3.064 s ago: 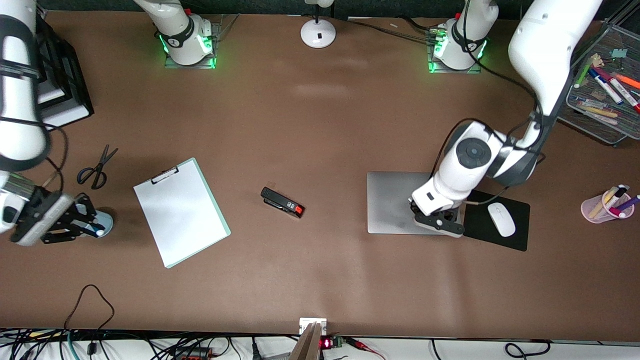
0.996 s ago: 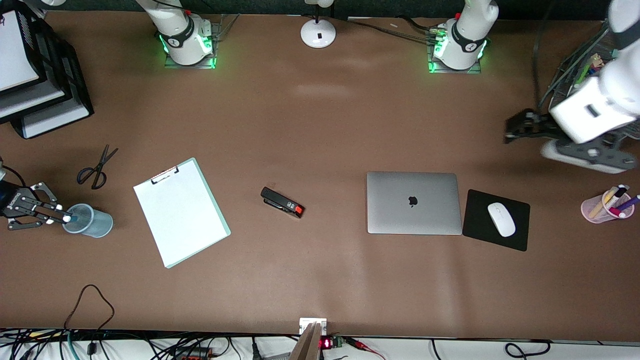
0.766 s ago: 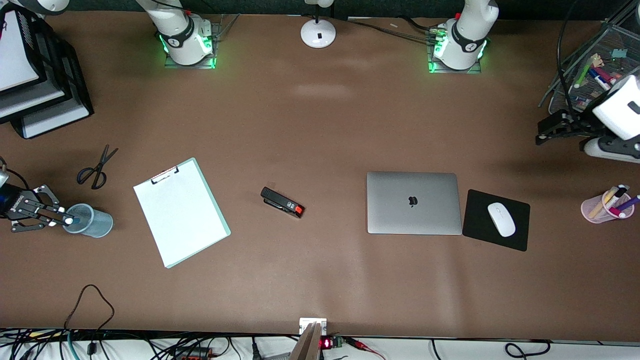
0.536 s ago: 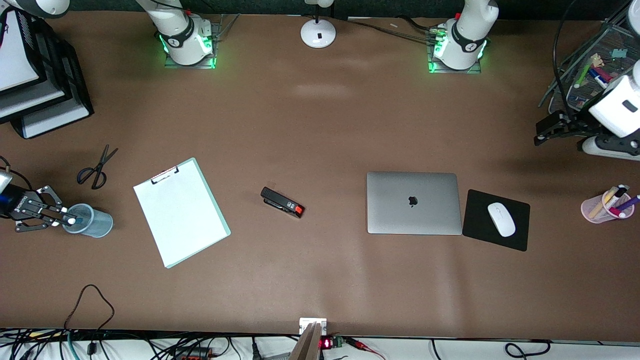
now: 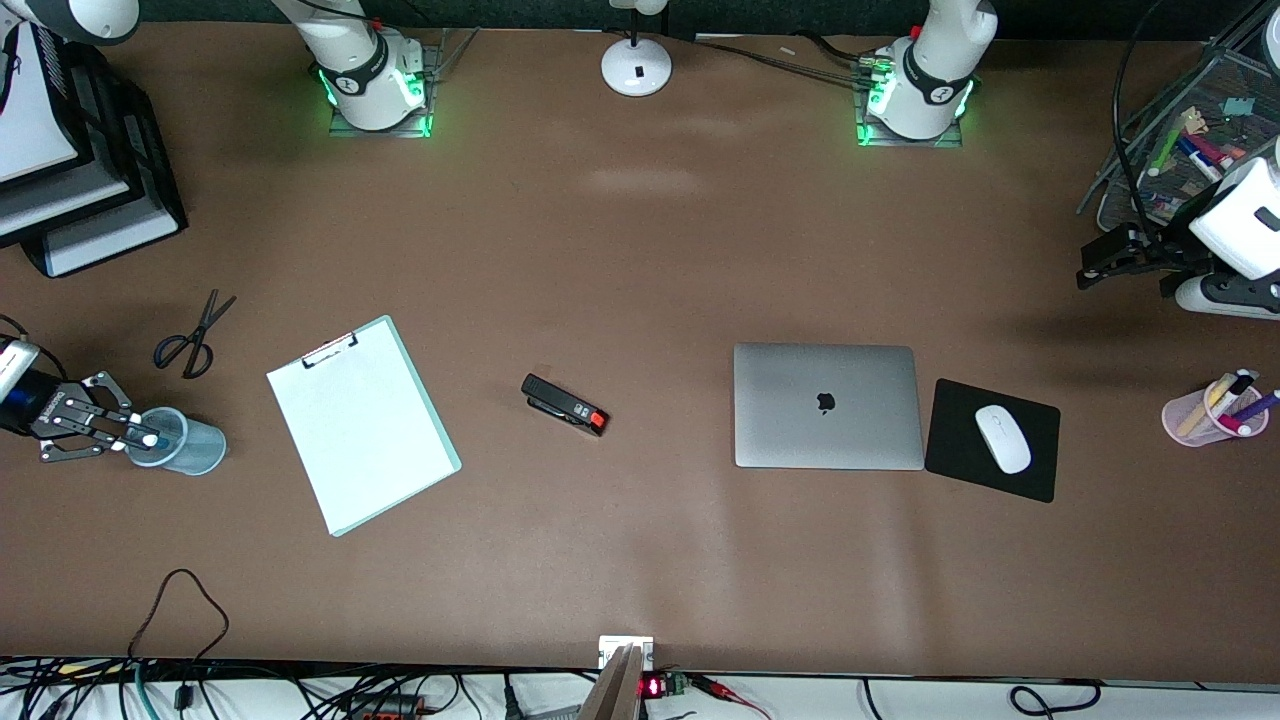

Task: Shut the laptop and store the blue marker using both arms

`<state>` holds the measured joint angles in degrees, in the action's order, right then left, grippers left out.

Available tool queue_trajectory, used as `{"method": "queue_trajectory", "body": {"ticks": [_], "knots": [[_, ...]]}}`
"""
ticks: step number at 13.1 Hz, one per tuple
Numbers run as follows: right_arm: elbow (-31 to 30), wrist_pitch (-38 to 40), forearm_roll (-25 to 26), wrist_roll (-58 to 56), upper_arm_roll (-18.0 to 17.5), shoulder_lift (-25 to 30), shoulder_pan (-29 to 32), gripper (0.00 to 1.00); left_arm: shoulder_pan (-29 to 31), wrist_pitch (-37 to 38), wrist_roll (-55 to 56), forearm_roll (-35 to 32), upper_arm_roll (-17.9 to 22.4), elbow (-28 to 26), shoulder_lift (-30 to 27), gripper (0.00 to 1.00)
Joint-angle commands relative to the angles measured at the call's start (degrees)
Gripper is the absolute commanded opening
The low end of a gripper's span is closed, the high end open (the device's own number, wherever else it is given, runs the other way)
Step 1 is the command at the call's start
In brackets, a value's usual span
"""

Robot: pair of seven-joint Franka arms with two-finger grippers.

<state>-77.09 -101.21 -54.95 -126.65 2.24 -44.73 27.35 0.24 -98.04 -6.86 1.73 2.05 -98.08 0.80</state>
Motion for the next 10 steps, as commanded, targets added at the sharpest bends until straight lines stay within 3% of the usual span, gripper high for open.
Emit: {"method": "queue_trajectory", "body": {"ticks": [1,7,10], "knots": [[2.5,5.1,-1.3,-3.2,-0.8,-1.1,1.3,0.06,0.2,0.6,-0.8,0.3,-0.3,-0.3,-1.2,1.00],[3.2,9.6,-1.3,-6.0,-0.8,-1.9,2.0,0.06,0.1,0.7,-0.8,0.3,-0.5,0.3,-1.2,1.00],[7.3,9.6,-1.3,-6.1,-0.8,-4.7,2.4,0.06,0.0,0.8,-0.8,0.2,-0.6,0.4,-1.2,1.00]]}}
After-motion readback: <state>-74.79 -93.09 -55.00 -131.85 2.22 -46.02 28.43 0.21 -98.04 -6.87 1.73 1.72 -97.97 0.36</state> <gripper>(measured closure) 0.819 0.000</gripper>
